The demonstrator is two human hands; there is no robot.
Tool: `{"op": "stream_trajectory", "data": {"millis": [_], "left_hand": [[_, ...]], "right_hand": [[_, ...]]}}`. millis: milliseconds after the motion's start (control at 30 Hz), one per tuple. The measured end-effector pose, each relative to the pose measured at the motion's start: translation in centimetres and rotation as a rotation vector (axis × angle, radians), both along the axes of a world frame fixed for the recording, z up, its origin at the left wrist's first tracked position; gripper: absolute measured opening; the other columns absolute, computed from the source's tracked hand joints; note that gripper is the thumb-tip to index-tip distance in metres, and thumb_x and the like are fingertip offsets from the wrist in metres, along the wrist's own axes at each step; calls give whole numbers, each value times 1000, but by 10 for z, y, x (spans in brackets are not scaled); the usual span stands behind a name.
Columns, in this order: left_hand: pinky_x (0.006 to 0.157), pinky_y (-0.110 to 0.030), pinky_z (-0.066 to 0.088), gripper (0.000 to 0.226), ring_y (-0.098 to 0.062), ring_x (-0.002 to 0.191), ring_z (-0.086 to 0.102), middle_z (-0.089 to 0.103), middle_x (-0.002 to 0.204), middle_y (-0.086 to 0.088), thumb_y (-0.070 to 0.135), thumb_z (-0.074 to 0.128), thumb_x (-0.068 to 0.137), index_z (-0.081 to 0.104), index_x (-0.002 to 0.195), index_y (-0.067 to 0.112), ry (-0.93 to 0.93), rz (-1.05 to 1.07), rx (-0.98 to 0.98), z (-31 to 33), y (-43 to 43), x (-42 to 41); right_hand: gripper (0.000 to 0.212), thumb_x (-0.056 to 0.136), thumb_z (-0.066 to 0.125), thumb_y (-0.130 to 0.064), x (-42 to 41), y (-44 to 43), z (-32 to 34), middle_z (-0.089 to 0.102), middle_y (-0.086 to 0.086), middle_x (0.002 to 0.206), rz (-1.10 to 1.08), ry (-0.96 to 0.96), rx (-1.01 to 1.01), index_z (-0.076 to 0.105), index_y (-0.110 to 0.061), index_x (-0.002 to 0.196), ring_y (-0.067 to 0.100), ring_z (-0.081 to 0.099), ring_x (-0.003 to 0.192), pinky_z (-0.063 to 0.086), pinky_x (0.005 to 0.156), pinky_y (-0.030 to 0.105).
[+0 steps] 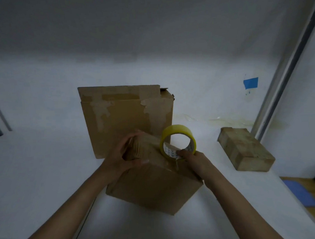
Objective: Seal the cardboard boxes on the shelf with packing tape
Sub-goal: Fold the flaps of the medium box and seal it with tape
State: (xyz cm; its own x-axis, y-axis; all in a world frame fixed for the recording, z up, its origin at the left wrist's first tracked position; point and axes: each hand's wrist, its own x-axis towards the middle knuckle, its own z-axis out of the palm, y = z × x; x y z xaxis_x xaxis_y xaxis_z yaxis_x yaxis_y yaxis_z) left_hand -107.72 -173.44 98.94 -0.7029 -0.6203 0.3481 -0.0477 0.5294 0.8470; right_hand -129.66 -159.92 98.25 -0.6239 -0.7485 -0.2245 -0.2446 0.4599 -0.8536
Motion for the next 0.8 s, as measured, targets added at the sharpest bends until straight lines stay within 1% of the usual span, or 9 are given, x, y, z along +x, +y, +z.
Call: {"op": "stream_trajectory", "data": {"millis": [133, 233, 333, 367, 433, 533, 600, 667, 800], "left_hand": [[104, -13, 40, 99, 6, 135, 39, 39, 146, 30, 67, 85, 54, 38, 141, 56, -27, -30, 58, -23, -7, 9], [103, -16, 41, 111, 12, 133, 37, 35, 144, 38, 65, 88, 51, 27, 144, 60, -90, -36, 121, -26, -15, 23], [110, -23, 33, 125, 26, 129, 25, 22, 138, 53, 62, 92, 47, 12, 143, 66, -173, -18, 121, -24, -26, 40], [113, -25, 30, 125, 24, 132, 23, 18, 139, 53, 61, 92, 47, 9, 140, 69, -221, -8, 107, -22, -28, 45], [118, -33, 25, 121, 7, 141, 20, 18, 145, 42, 69, 89, 46, 5, 134, 74, -386, 28, 25, -16, -27, 51], [123, -43, 12, 127, -15, 149, 7, 17, 156, 21, 78, 82, 42, 9, 144, 61, -583, 117, -154, -8, -19, 44], [122, -40, 3, 128, -16, 149, 4, 20, 155, 17, 69, 85, 47, 11, 150, 47, -631, 151, -186, -4, -6, 33], [123, -37, 4, 122, -14, 148, 13, 27, 152, 13, 66, 85, 53, 15, 150, 40, -611, 197, -229, -7, 3, 27], [121, -32, -1, 126, -9, 148, 11, 26, 156, 13, 78, 78, 49, 15, 151, 40, -585, 234, -275, -17, 1, 28]], "right_hand": [[53, 92, 46, -60, 10, 0, 3, 63, 8, 125, 45, 203, 77, 57, -21, 126, 29, 59, 110, 47, 98, 42], [59, 91, 43, -64, 19, -5, 2, 59, 8, 130, 74, 313, 142, 53, -22, 132, 29, 56, 116, 43, 94, 38], [71, 86, 43, -71, 31, -13, -2, 55, 8, 135, 98, 368, 184, 45, -24, 138, 30, 51, 122, 41, 99, 41], [75, 84, 43, -73, 36, -15, -2, 54, 9, 135, 103, 391, 194, 43, -24, 140, 31, 50, 123, 41, 99, 41], [79, 82, 44, -76, 48, -20, -4, 51, 12, 134, 110, 458, 202, 40, -24, 141, 34, 49, 123, 41, 98, 43], [77, 84, 46, -71, 69, -26, -4, 42, 17, 136, 113, 529, 194, 37, -20, 141, 40, 37, 127, 38, 97, 45], [72, 88, 46, -66, 79, -27, -4, 29, 20, 145, 88, 576, 175, 37, -17, 140, 41, 22, 134, 38, 98, 47], [66, 90, 44, -63, 81, -27, -6, 14, 20, 155, 80, 613, 147, 40, -18, 139, 40, 5, 142, 35, 103, 52], [55, 94, 44, -54, 79, -29, -8, 14, 15, 159, 122, 696, 104, 44, -20, 137, 36, -2, 145, 32, 110, 53]]}}
